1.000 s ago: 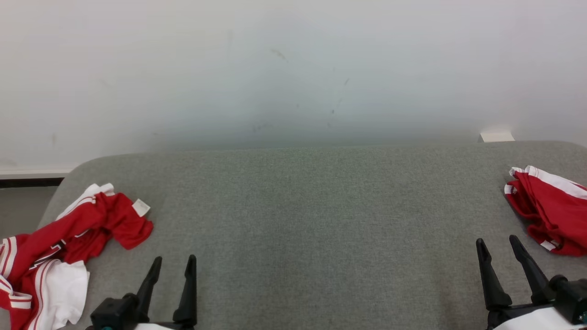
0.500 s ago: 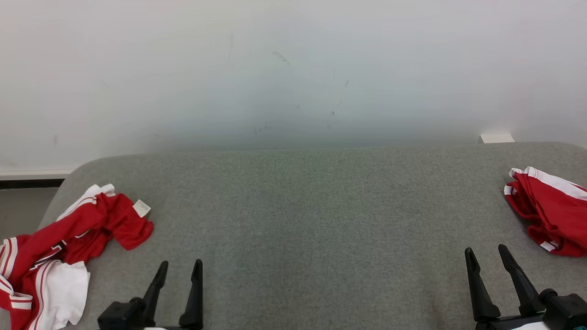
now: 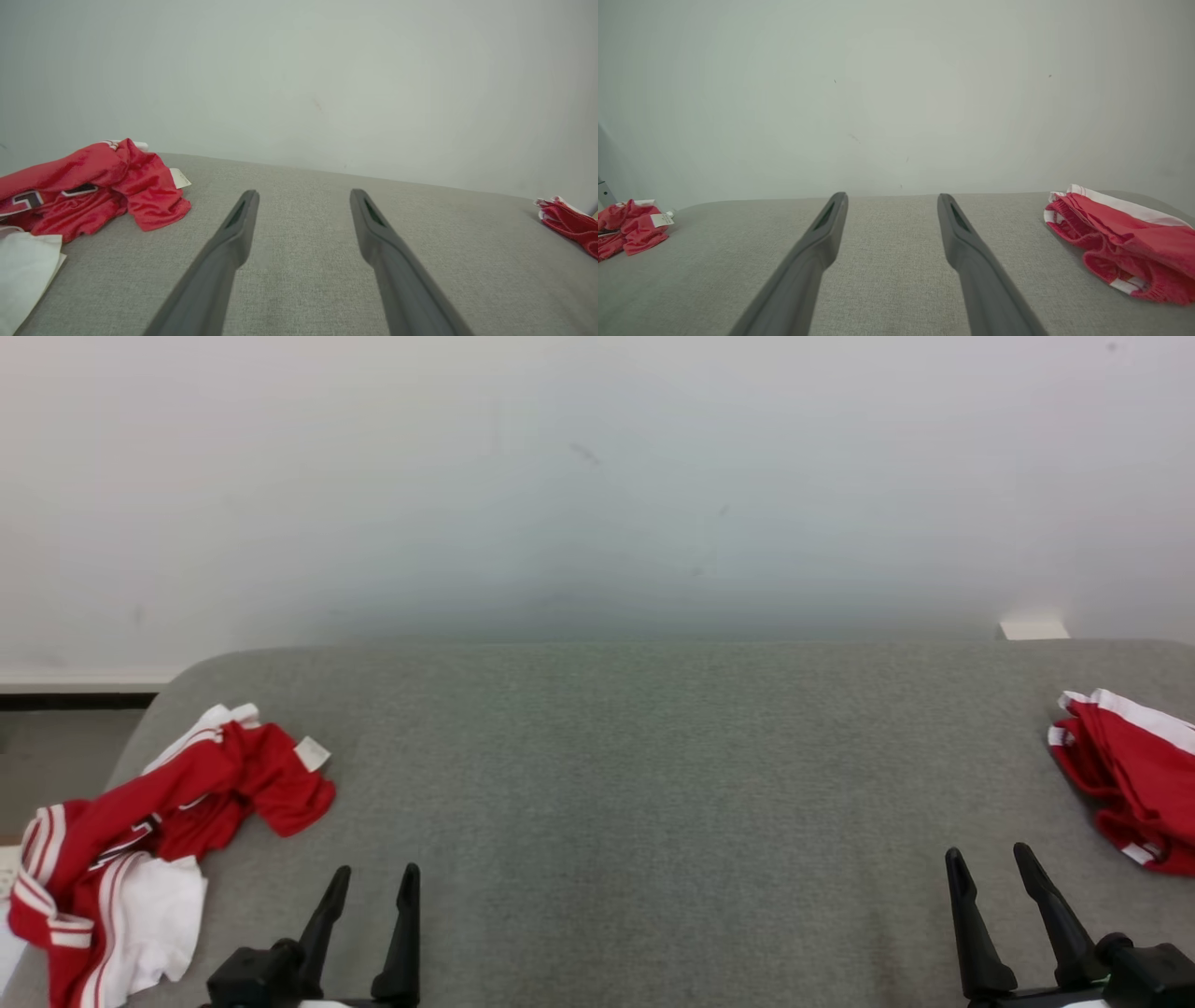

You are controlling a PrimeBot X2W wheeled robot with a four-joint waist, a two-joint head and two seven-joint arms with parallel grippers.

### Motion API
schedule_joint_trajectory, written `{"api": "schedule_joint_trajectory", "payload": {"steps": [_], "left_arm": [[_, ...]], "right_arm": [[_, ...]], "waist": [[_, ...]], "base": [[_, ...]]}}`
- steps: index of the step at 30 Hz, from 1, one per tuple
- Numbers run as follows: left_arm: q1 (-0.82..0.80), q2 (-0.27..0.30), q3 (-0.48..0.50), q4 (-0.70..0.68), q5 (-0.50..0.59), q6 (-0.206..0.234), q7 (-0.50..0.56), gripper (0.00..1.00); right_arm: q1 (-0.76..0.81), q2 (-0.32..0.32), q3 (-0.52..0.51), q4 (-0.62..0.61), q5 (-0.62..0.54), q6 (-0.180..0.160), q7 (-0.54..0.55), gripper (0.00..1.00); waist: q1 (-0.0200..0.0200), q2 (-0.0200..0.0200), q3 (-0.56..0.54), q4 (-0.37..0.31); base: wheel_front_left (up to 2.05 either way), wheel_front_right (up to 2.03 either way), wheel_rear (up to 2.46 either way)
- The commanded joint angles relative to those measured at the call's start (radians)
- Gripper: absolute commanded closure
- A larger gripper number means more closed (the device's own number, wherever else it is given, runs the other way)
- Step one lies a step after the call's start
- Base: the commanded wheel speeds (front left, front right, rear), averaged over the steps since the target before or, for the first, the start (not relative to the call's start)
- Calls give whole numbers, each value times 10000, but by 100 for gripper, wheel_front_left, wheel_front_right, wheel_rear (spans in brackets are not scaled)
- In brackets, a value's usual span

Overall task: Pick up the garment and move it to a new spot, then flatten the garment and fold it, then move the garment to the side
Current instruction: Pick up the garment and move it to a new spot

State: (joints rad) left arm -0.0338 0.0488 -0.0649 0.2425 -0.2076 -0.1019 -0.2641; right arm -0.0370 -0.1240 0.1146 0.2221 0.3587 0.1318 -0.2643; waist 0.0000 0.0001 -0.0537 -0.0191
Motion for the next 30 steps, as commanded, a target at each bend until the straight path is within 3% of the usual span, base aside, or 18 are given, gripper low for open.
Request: {"api": "schedule_joint_trajectory", "payload": {"steps": [1,21,30], "left_arm": [[-40,35,59,8,81,0,-2,0],[-181,35,890,33,561,161,-2,0],[-351,35,1081,35,559,116,-2,0]], "right_arm": [[150,-7,-61,-40,8,-23,3,0],[-152,217,502,15,172,-23,6,0],[-262,279,574,26,145,-23,6,0]], "waist": [[0,-1,14,223],[0,-1,336,3204],[0,-1,427,3872]], "base": [[0,0,0],[0,0,0],[0,0,0]]}}
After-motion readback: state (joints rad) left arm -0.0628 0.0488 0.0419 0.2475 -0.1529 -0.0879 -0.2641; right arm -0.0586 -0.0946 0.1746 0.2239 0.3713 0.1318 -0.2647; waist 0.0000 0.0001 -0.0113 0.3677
